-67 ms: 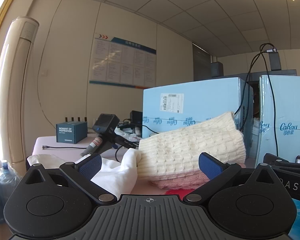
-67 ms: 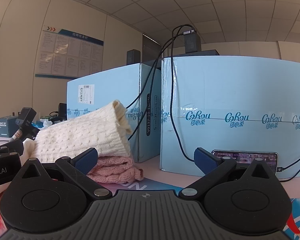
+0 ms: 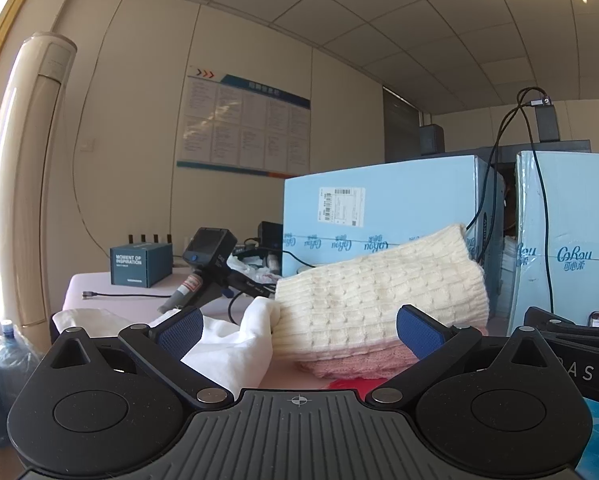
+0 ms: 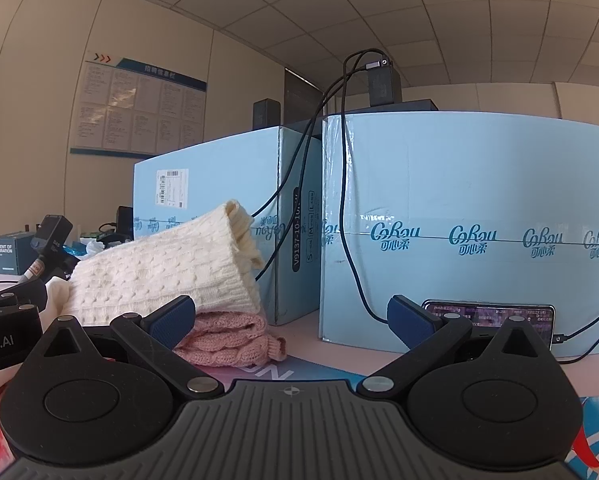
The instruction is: Fold clothes
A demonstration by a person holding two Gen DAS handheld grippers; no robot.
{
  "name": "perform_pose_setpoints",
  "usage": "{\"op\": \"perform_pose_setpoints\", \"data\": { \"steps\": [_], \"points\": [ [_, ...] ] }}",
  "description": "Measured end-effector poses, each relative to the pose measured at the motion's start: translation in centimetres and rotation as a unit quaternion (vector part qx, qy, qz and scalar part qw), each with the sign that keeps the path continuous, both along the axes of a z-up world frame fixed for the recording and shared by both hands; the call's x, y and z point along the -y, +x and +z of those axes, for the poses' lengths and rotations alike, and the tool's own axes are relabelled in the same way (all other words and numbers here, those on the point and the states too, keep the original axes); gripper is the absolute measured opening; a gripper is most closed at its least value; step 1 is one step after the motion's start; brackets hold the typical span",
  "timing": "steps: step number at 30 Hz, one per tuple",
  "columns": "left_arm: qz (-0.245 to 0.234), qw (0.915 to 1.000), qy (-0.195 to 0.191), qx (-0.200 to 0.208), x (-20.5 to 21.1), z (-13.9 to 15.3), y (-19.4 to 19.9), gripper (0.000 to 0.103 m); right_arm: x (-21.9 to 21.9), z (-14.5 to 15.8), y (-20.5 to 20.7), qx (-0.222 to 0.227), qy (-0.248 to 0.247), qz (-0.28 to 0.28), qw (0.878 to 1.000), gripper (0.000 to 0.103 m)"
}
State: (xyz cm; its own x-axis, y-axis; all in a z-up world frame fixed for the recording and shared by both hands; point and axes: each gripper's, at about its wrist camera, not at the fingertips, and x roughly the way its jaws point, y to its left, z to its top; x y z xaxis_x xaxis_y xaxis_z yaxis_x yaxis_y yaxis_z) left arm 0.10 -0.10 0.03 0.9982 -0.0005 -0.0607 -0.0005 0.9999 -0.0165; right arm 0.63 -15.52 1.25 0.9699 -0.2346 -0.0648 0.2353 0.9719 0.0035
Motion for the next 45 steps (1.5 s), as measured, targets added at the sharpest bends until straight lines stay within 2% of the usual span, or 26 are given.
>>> {"op": "perform_pose_setpoints", "data": {
  "steps": [19, 45],
  "points": [
    [-0.006, 0.9999, -0.014, 0.002, -0.36, 0.01, 0.00, 0.103, 0.10, -0.14, 0.07, -0.001, 0.000, 0.000, 1.000, 0.103],
    [-0.009, 0.9999, -0.013, -0.003, -0.30, -0.03, 0.16, 0.103, 0.06, -0.07, 0.18, -0.004, 0.001, 0.001, 1.000, 0.103]
  ]
}}
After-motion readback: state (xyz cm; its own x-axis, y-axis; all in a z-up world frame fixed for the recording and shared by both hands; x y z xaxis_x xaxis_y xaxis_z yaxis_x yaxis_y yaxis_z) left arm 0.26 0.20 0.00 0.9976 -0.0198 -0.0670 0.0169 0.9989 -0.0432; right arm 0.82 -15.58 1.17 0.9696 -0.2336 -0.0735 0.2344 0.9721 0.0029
